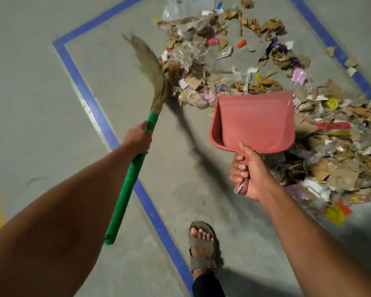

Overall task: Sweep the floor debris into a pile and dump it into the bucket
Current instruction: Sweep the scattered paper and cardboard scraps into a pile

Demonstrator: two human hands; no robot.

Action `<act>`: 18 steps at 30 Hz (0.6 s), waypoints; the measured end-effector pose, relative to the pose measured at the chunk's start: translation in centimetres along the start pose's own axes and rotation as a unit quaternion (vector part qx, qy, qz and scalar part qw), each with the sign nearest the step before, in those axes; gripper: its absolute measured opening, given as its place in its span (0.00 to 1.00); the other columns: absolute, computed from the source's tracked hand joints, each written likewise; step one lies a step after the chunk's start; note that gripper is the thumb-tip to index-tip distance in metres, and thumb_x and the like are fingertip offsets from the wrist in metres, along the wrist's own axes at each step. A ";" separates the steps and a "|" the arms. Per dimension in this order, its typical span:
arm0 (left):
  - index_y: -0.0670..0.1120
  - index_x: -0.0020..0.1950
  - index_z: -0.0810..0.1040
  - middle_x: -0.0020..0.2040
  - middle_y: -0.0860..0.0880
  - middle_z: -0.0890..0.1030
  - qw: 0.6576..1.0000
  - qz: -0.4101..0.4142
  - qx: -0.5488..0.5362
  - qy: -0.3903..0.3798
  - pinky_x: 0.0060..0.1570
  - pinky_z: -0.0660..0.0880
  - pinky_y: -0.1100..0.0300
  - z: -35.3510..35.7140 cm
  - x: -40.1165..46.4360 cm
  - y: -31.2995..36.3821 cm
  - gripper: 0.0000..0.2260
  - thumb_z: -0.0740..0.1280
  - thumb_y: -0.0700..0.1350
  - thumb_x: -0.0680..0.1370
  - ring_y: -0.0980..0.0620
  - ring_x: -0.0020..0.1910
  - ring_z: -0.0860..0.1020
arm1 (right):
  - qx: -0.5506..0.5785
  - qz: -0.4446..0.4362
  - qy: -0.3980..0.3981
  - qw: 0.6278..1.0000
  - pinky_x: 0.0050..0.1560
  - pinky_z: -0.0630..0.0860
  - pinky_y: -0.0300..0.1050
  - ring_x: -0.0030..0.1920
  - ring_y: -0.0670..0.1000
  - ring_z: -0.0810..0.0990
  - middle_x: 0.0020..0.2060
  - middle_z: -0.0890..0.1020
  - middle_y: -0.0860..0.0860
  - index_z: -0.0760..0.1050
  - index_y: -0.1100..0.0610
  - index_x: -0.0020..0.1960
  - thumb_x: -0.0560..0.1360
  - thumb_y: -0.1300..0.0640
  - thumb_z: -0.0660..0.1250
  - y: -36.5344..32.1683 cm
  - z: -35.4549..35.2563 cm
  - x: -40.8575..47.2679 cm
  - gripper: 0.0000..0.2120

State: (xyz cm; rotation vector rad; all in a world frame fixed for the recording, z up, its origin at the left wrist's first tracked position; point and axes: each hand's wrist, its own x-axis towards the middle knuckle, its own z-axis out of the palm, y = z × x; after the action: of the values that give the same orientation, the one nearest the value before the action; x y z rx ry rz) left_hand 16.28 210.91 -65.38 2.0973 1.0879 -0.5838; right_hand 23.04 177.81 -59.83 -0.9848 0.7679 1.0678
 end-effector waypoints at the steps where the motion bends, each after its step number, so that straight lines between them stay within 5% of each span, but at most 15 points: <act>1: 0.54 0.78 0.69 0.54 0.40 0.82 0.999 0.025 0.024 -0.014 0.39 0.85 0.46 0.7 -0.3 -0.5 0.22 0.58 0.46 0.83 0.39 0.43 0.85 | 0.005 0.004 0.003 1.000 0.19 0.55 0.37 0.18 0.43 0.59 0.22 0.61 0.45 0.66 0.50 0.35 0.80 0.39 0.66 0.2 0.1 0.2 0.21; 4: 0.59 0.81 0.65 0.58 0.38 0.82 0.986 0.090 0.119 -0.079 0.50 0.82 0.49 2.3 -1.4 -1.9 0.25 0.59 0.47 0.83 0.37 0.49 0.83 | 0.017 0.007 0.019 1.000 0.20 0.55 0.38 0.19 0.43 0.59 0.22 0.61 0.45 0.66 0.50 0.35 0.80 0.40 0.66 0.5 0.6 -0.1 0.21; 8: 0.57 0.82 0.64 0.67 0.40 0.79 0.956 0.188 0.184 -0.126 0.52 0.72 0.57 2.2 -3.9 -1.7 0.25 0.60 0.45 0.85 0.38 0.60 0.80 | 0.031 0.002 0.030 0.999 0.19 0.56 0.38 0.19 0.43 0.59 0.22 0.62 0.45 0.66 0.50 0.35 0.80 0.41 0.67 0.5 2.0 -1.4 0.21; 12: 0.57 0.83 0.59 0.77 0.49 0.72 0.931 0.276 0.219 -0.093 0.60 0.77 0.49 -1.0 -5.3 -2.0 0.26 0.59 0.46 0.85 0.38 0.65 0.78 | 0.041 -0.016 0.034 0.998 0.19 0.55 0.38 0.18 0.43 0.59 0.22 0.62 0.45 0.66 0.50 0.35 0.80 0.41 0.66 0.0 3.8 -3.3 0.21; 18: 0.57 0.83 0.54 0.74 0.50 0.72 0.932 0.287 0.220 -0.002 0.51 0.80 0.45 -7.6 -4.0 -4.6 0.28 0.58 0.51 0.84 0.38 0.57 0.80 | 0.065 -0.045 0.050 0.996 0.20 0.54 0.39 0.18 0.44 0.59 0.22 0.61 0.45 0.66 0.50 0.35 0.80 0.40 0.66 0.4 6.0 -4.3 0.21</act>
State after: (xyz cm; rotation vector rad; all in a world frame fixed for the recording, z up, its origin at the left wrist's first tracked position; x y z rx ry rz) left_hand 10.78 216.36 -59.51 2.6394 0.3021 -0.5670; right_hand 21.63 181.89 -53.91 -0.9584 0.8562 0.8847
